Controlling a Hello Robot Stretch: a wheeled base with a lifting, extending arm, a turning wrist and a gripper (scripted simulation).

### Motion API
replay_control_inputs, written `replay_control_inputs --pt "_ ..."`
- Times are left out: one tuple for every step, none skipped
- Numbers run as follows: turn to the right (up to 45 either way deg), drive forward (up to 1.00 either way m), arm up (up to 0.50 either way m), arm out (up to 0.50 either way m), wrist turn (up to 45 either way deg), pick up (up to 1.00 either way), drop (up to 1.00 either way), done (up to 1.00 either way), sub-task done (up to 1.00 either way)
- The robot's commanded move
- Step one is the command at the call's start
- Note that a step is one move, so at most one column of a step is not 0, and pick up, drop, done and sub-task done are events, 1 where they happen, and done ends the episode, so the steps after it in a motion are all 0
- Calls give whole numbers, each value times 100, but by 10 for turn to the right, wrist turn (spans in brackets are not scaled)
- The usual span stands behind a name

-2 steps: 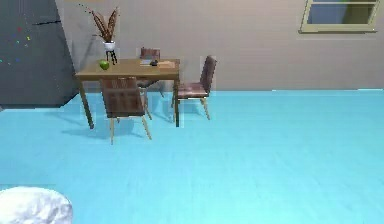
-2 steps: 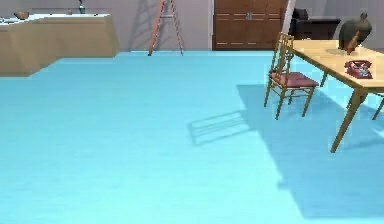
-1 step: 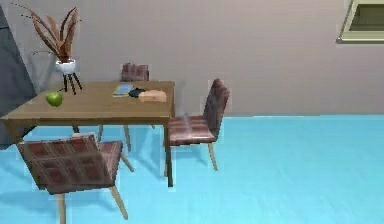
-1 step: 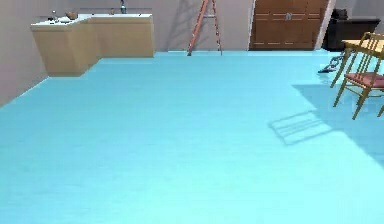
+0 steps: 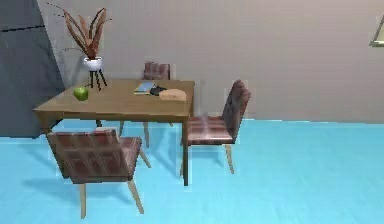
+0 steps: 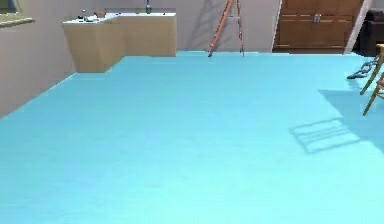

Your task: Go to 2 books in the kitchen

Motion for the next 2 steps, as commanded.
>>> replay_control_inputs --pt "0 55 0 0 0 0 0 0 0" --pt "-390 0 0 0 0 0 0 0 0"
